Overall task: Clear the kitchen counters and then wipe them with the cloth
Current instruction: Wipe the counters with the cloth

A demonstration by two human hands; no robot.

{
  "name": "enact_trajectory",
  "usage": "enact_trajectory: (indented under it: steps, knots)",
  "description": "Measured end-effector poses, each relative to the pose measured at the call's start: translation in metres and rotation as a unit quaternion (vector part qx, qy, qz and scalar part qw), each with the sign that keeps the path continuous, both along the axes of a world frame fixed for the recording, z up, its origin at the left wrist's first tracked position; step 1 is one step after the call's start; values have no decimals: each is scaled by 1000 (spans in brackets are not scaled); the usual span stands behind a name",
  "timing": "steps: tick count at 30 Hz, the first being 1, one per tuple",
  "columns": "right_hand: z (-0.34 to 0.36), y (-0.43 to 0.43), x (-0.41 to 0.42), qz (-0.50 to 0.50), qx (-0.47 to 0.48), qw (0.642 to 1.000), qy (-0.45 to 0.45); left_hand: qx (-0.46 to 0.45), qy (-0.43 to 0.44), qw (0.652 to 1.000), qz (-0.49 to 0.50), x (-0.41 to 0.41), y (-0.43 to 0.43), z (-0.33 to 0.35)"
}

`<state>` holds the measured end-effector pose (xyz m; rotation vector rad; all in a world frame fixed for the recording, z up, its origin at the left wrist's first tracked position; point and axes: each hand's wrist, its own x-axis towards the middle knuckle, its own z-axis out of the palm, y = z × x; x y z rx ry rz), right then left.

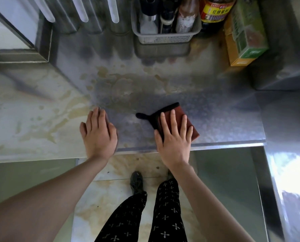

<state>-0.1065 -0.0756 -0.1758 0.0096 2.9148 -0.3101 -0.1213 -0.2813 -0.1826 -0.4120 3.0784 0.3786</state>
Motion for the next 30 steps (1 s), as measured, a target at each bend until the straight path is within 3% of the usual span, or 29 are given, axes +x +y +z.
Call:
enact_trajectory:
  steps: [8,12,17,20,25,30]
  knots:
    - [-2,96,-100,-80,30,996,3,-20,-5,1000,-1,0,-1,-4]
    - [0,82,-127,-146,0,989,18,-17,-12,1000,-3,0,-2,-4]
    - [1,21,-60,36,12,999,7,-19,-17,1000,-8,0,-1,0]
    - [-1,19,-44,93,22,995,-10,-18,-8,1000,-7,-1,9,15]
    - [0,55,-74,60,30,998,1,40,24,996,-80,-42,77,37]
    - [-1,115,-145,14,45,999,4,53,-21,992,-116,-66,142,19]
